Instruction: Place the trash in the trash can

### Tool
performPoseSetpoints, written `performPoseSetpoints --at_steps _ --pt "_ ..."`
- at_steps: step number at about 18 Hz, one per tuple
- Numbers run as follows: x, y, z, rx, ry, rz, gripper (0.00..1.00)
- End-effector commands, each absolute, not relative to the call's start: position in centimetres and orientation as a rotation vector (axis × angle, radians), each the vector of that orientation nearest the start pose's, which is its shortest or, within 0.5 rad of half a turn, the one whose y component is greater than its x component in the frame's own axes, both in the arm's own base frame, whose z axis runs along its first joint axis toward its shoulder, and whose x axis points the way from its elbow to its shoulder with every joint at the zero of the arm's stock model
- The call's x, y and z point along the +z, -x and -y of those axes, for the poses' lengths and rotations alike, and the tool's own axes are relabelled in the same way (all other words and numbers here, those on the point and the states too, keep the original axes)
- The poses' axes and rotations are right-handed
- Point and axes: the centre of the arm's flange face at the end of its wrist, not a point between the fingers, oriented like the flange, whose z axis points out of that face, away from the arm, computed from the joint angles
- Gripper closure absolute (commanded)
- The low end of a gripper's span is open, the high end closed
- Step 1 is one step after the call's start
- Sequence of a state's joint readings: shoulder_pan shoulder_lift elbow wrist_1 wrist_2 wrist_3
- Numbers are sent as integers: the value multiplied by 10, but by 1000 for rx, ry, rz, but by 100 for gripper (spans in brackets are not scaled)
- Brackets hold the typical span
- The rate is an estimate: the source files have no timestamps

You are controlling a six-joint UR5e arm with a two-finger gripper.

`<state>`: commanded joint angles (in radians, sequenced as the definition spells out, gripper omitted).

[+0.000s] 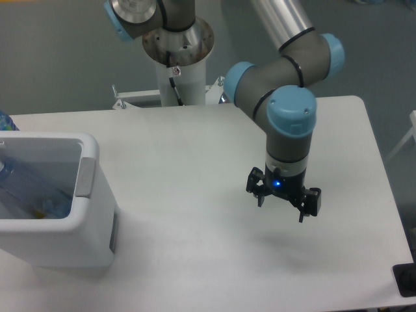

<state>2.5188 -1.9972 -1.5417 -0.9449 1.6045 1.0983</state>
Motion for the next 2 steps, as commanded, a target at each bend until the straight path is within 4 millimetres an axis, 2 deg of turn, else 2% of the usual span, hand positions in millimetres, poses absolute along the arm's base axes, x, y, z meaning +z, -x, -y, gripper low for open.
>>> performPoseSetpoints --at_steps 2 --pt "324 458 -489 325 3024 -222 0"
